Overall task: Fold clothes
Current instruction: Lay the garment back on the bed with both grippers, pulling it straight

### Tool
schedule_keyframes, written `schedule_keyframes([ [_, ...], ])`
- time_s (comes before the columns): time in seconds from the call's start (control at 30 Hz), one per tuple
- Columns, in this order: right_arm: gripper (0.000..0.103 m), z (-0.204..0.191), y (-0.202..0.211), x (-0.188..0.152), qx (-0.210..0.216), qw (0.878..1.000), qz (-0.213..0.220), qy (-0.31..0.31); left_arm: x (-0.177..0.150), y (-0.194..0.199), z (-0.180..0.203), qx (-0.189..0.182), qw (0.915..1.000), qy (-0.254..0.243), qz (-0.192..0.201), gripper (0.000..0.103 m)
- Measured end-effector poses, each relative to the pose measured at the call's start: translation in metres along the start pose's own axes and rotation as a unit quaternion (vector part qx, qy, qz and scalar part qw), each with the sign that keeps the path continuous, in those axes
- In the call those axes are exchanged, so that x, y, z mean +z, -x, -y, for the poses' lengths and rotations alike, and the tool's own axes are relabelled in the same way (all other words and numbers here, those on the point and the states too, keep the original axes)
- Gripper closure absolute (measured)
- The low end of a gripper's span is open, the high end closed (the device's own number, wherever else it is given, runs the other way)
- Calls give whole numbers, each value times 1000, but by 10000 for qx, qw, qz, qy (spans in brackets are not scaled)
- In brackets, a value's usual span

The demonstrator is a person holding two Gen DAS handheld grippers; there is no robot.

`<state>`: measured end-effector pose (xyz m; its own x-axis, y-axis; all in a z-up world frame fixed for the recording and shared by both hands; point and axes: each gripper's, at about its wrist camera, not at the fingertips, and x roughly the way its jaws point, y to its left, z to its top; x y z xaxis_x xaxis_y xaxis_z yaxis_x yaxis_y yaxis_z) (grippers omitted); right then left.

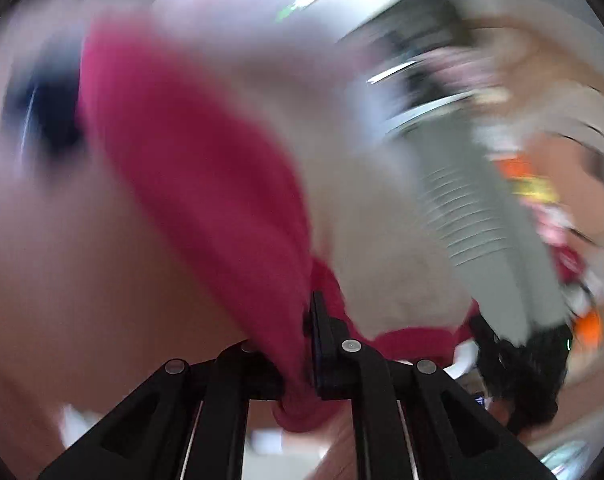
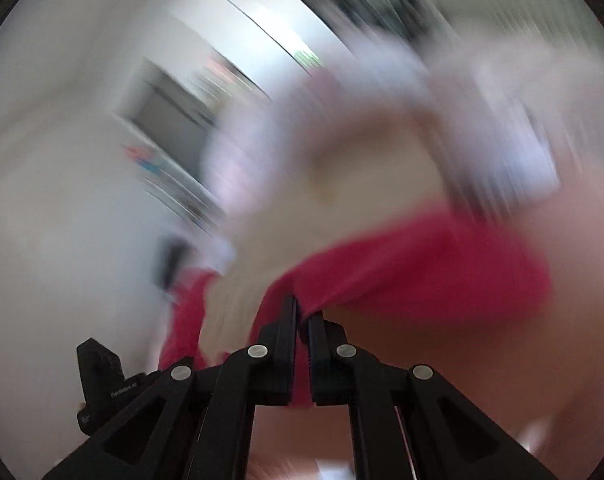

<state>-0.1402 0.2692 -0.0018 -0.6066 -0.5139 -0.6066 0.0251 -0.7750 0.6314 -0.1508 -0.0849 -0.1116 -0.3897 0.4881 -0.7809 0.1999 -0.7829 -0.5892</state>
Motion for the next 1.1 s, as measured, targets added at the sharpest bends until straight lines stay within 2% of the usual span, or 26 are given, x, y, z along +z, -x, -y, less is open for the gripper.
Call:
schedule_keyframes([
  [0.03,99,21,-28,-18,-179,9989,-388,-182,-10,-38,-24,353,9984,56,-430,96],
  [0.07,98,43,-56,-37,-357,9957,-776,-364,-16,-52,-38,326,9982,116,-479,96],
  [0.1,98,63,-83,-54,-535,9905,-1148,-531,-21,-61,-50,227,9986,181,-452,96],
  [0.17,97,80,-111,-75,-878,9827,-1543,-535,-22,-49,-61,-161,9986,404,-295,96],
  [0.27,92,78,-114,-80,-779,9848,-1464,-508,-23,-30,-69,-341,9989,322,-7,91],
  [0.33,77,81,-114,-82,-683,9871,-1324,-578,-28,-23,-75,-456,9987,200,148,84],
  [0.4,73,90,-114,-83,-455,9892,-1085,-874,-38,-25,-85,-810,9962,325,79,77],
  [0.43,67,95,-113,-83,-300,9892,-964,-1062,-41,-28,-83,-939,9950,346,33,73],
  [0.5,65,96,-121,-81,-177,9877,-1047,-1148,-45,-35,-78,-1175,9924,370,-60,67],
  [0.6,65,88,-137,-78,-330,9916,-998,-756,-45,-43,-58,-857,9959,-150,244,65],
  [0.67,71,81,-147,-74,-534,9935,-918,-411,-41,-49,-53,-638,9967,-375,325,67],
  [0.7,81,77,-152,-71,-633,9938,-883,-247,-39,-53,-50,-532,9968,-477,357,85],
  [0.73,85,74,-154,-68,-693,9932,-917,-205,-36,-51,-50,-471,9969,-505,384,99],
  [0.8,90,66,-151,-64,-571,9942,-885,-216,-30,-43,-50,-507,9965,-503,440,99],
  [0.9,91,39,-120,-52,-276,9976,-636,64,-29,-18,-48,-871,9935,-432,593,99],
  [0.97,91,38,-109,-50,-160,9973,-707,-106,-27,-4,-51,-1132,9908,-340,662,99],
  [1.07,92,53,-104,-63,-288,9941,-947,-444,-31,-10,-63,-1278,9892,-212,686,99],
  [1.1,93,62,-112,-75,-578,9911,-1132,-402,-34,-17,-68,-1217,9906,-136,602,98],
])
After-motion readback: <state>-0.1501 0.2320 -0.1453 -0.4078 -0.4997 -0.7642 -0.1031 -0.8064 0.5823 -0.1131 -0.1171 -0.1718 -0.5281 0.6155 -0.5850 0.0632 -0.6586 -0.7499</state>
